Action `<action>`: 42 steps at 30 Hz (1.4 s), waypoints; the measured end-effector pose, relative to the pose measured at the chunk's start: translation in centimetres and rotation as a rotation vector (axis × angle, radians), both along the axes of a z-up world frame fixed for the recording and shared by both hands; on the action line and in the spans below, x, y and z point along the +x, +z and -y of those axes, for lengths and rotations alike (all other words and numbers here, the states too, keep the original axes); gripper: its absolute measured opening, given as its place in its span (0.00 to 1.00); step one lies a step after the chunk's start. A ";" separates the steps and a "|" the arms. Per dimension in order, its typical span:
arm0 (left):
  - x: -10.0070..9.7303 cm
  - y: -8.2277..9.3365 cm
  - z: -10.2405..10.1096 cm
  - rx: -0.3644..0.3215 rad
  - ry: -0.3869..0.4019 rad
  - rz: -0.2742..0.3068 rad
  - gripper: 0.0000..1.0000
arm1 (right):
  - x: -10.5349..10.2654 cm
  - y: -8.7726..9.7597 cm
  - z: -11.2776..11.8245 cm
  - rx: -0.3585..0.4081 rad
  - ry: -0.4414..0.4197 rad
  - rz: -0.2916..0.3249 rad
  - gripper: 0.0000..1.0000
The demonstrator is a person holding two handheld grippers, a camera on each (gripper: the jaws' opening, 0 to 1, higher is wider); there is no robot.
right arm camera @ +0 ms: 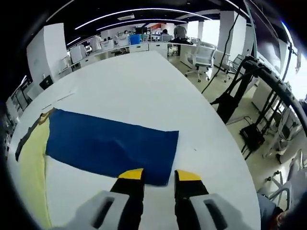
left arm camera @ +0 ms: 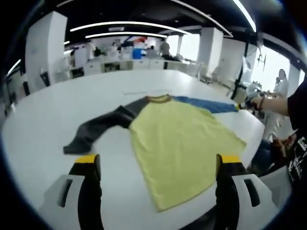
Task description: Fold the garment on the visible template until the final outline fits inside the template.
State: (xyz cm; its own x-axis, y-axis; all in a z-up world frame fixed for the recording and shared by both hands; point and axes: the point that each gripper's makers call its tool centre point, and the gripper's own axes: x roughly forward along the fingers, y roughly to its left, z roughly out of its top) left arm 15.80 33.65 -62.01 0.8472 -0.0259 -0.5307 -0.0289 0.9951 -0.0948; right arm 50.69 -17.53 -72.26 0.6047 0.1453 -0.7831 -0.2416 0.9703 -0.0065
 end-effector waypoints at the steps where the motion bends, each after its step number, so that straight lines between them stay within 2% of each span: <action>1: 0.0 -0.1 0.0 0.001 0.000 -0.001 0.96 | -0.4 -0.1 0.0 -0.003 -0.003 -0.008 0.17; 2: -0.1 -0.1 0.0 -0.001 -0.001 -0.002 0.95 | -0.3 0.2 -0.4 0.023 -0.017 0.006 0.16; 5: -0.1 -0.1 -0.1 -0.001 0.003 0.000 0.95 | -0.7 0.4 -0.5 0.026 -0.022 0.006 0.13; 10: -0.2 0.0 -0.3 0.010 0.000 -0.003 0.94 | -0.9 0.6 -0.5 0.041 -0.053 0.017 0.04; 19: -0.4 0.1 -0.3 0.016 -0.002 0.000 0.94 | -1.2 0.8 -1.3 0.051 -0.067 0.013 0.00; 20: -0.4 0.1 -0.3 0.017 -0.002 -0.004 0.94 | -1.4 0.9 -1.5 0.032 -0.064 0.012 0.00; 25: -0.3 0.3 -0.5 0.016 0.012 0.007 0.95 | -1.8 1.6 -2.4 0.021 -0.047 0.016 0.00; 32: -0.3 0.4 -0.2 0.016 0.003 0.009 0.95 | -0.5 2.9 -3.7 0.038 0.000 0.043 0.00; 42: -0.5 0.8 0.0 0.008 -0.004 0.024 0.95 | 0.2 5.4 -8.8 0.088 0.117 0.090 0.00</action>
State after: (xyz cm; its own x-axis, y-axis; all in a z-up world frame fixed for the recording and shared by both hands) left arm 15.30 33.65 -61.26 0.8596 -0.0249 -0.5104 -0.0232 0.9959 -0.0877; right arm 50.87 -8.72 -66.86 0.6463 0.2844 -0.7081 -0.3555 0.9333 0.0504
